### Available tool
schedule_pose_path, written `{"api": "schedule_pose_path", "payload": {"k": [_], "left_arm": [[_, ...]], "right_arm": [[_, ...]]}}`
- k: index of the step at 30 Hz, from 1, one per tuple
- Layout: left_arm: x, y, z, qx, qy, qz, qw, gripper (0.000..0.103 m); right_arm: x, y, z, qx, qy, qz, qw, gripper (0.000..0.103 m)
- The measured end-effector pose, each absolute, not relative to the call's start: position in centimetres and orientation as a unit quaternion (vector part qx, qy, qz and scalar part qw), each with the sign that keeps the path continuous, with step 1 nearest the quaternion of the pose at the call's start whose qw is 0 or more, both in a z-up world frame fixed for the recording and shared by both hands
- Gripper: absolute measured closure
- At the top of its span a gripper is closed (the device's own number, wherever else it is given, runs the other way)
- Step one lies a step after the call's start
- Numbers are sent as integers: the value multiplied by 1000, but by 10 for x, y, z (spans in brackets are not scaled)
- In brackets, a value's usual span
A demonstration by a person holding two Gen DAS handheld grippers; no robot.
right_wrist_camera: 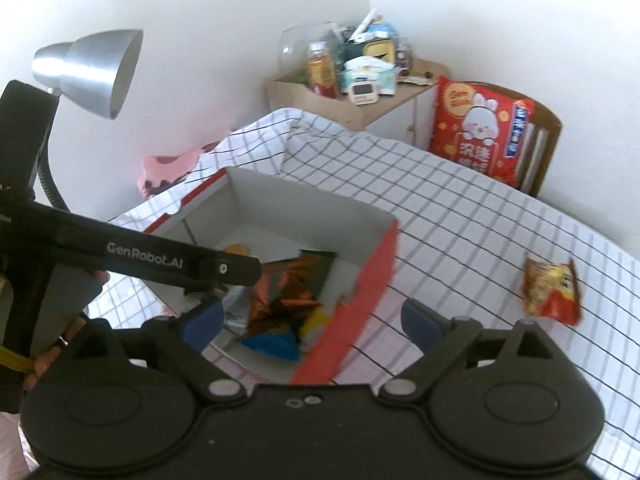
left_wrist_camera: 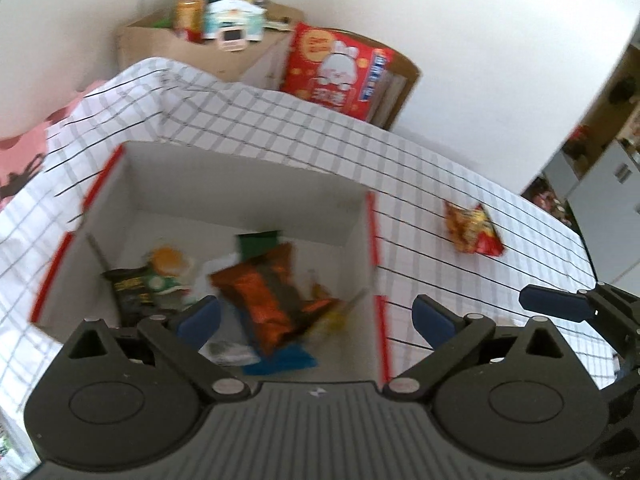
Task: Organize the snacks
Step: 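Move both grippers back toward the yellow-red chip bag and wooden stick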
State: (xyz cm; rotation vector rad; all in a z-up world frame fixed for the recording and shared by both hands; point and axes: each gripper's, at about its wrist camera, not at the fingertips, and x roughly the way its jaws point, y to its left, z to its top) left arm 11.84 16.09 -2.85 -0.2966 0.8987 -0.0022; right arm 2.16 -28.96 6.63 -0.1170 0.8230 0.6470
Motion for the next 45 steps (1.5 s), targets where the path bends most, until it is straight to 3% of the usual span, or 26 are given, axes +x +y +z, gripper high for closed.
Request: {"api": "schedule_pose_path", "payload": {"k": [24, 45], "left_arm": [[181, -18, -34, -86, 452, -77, 884, 1], [314, -65, -80, -74, 507, -51, 857, 1]], "right_arm": [[32, -470, 42, -81, 410, 233, 878, 9], [86, -501, -25, -181, 440, 309, 823, 20]]}}
